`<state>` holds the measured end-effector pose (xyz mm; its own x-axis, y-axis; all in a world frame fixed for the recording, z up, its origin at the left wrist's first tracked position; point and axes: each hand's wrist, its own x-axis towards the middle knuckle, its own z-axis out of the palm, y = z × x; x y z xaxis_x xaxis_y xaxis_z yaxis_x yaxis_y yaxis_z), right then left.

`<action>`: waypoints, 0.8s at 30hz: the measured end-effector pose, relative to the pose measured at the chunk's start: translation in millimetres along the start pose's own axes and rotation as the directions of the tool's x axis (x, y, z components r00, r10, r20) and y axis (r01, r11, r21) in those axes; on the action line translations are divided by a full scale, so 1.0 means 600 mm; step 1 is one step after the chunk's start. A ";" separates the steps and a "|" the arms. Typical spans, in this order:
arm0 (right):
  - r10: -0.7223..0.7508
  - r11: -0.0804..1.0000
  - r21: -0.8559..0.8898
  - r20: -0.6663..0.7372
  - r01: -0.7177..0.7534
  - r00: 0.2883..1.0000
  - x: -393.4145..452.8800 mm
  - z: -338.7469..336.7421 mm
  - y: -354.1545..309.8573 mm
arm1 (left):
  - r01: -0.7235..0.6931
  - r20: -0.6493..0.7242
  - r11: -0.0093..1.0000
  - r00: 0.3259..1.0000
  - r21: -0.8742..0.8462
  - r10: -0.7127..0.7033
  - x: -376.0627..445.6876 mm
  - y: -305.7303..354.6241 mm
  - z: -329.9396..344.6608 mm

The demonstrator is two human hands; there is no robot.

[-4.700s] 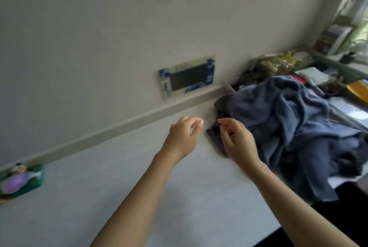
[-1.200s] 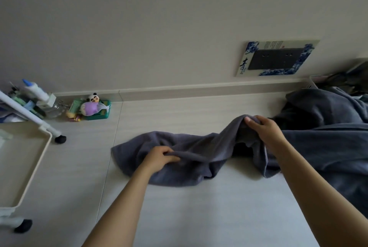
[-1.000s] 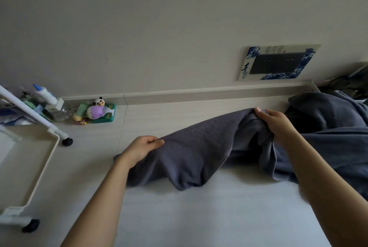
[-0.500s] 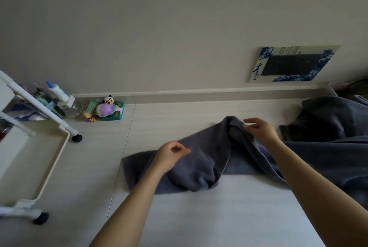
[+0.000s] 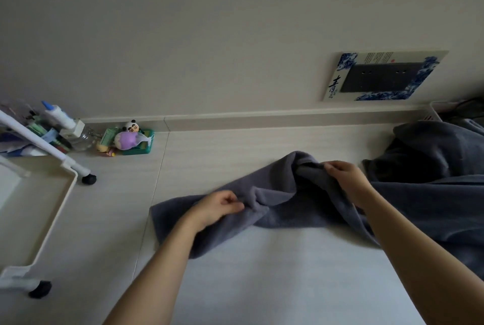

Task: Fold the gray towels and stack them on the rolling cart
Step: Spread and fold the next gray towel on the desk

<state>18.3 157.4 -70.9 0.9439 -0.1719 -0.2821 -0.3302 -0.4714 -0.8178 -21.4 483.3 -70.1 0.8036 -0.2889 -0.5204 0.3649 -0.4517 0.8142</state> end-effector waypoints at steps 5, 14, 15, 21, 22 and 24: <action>-0.095 0.995 -0.018 -0.234 0.094 0.968 0.045 -0.047 -0.075 | -0.057 -0.285 0.973 0.958 -0.222 -0.009 0.018 0.081 -0.119; -0.155 0.962 -0.241 -0.102 0.127 0.983 0.110 -0.002 -0.100 | 0.015 -0.783 0.981 0.604 0.194 0.146 0.116 0.104 -0.116; -0.170 0.943 -0.299 -0.052 0.147 0.984 0.106 0.013 -0.085 | 0.010 -0.761 0.969 0.621 0.247 0.187 0.115 0.092 -0.096; -0.082 0.877 -0.443 0.241 0.185 0.967 0.015 0.102 -0.012 | 0.123 -0.502 0.856 0.847 0.502 0.173 0.101 -0.023 -0.006; -0.069 0.862 -0.463 0.298 0.208 0.952 0.000 0.110 -0.004 | 0.194 -0.482 0.811 0.868 0.552 0.121 0.094 -0.040 -0.002; -0.102 0.810 -0.496 0.407 0.313 0.908 -0.023 0.117 0.023 | 0.276 -0.478 0.760 0.877 0.589 0.051 0.079 -0.079 -0.004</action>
<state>1.3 214.3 -113.4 0.8935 0.2441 -0.3769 0.0246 -0.8647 -0.5016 0.4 493.1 -132.5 0.9481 0.1269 -0.2917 0.2226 -0.9198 0.3232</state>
